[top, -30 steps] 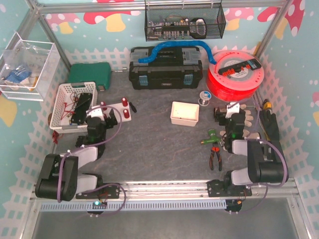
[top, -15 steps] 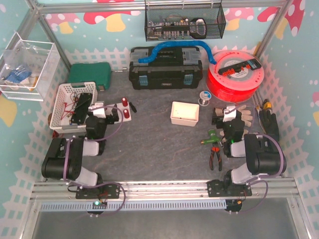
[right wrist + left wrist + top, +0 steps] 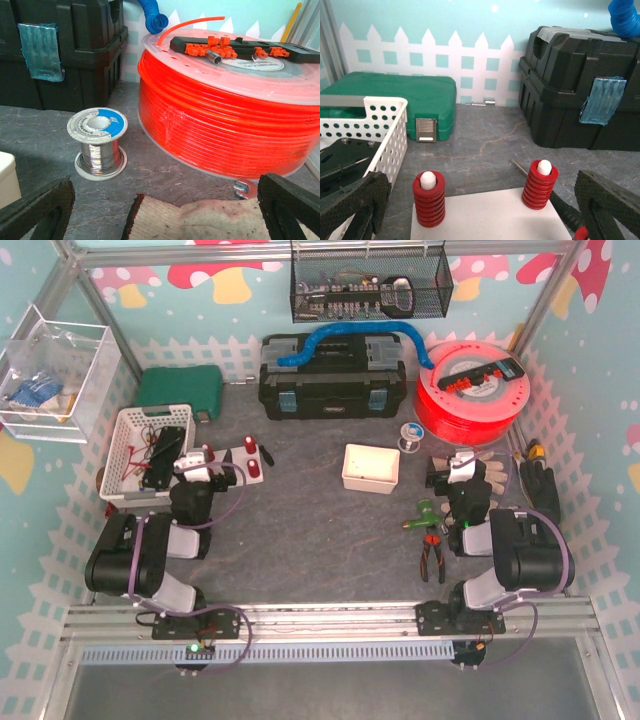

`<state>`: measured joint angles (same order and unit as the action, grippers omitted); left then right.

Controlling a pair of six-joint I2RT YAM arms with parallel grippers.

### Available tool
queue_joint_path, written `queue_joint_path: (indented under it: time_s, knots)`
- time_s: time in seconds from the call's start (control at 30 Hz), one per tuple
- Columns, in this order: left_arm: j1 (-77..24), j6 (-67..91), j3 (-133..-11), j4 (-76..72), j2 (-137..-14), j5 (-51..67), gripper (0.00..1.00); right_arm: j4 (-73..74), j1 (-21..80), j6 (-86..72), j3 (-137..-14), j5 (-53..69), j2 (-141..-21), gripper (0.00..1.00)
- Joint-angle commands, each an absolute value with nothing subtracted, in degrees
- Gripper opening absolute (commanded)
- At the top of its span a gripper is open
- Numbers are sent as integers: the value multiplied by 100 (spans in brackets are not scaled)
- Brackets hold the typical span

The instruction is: Install the large spring

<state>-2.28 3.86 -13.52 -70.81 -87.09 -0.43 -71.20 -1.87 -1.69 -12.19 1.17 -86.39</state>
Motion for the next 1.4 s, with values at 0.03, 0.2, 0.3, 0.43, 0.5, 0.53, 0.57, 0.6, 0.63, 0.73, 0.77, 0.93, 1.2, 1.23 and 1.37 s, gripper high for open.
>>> queue_joint_path:
  time_s: [0.03,0.2,0.3,0.43,0.5,0.53,0.57,0.6,0.63,0.73,0.77,0.93,1.2,1.23,1.37]
  knots:
    - [-245,438,-1286,-7332,-8734,-129,99,-7375,-176,-91,-1205,91,-8659,99]
    - [-244,439,-1278,-7328,-8726,-132,99,-7391,-172,-86,-1204,90,-8651,99]
    - [-261,422,-1282,-7334,-8730,-148,99,-7387,-171,-83,-1204,92,-8660,99]
    - [-259,422,-1283,-7330,-8736,-149,99,-7377,-171,-86,-1207,88,-8661,99]
    - [-263,422,-1283,-7331,-8736,-147,99,-7377,-175,-81,-1208,88,-8662,99]
    - [-257,422,-1283,-7330,-8736,-149,99,-7384,-176,-97,-1206,75,-8671,99]
    - [-258,422,-1283,-7330,-8736,-145,99,-7395,-176,-102,-1193,51,-8663,99]
    - [-263,422,-1283,-7330,-8736,-147,99,-7427,-176,-165,-1168,-75,-8651,99]
    - [-261,422,-1283,-7330,-8736,-149,99,-7567,-168,-255,-1070,-316,-8636,99]
    - [-280,396,-1292,-7329,-8743,-152,99,-8160,-158,-436,-721,-792,-8566,99]
    - [-279,396,-1292,-7326,-8745,-152,99,-8231,-158,-432,-694,-819,-8577,99]
    - [-291,387,-1292,-7321,-8732,-165,99,-7799,-123,-338,-965,-677,-8635,99]
    - [-299,383,-1294,-7326,-8745,-166,99,-7701,-114,-325,-1010,-680,-8633,99]
    - [-298,385,-1297,-7326,-8747,-167,99,-7704,-110,-330,-1008,-680,-8624,99]
    - [-291,392,-1301,-7321,-8747,-166,99,-7706,-105,-327,-1008,-698,-8629,99]
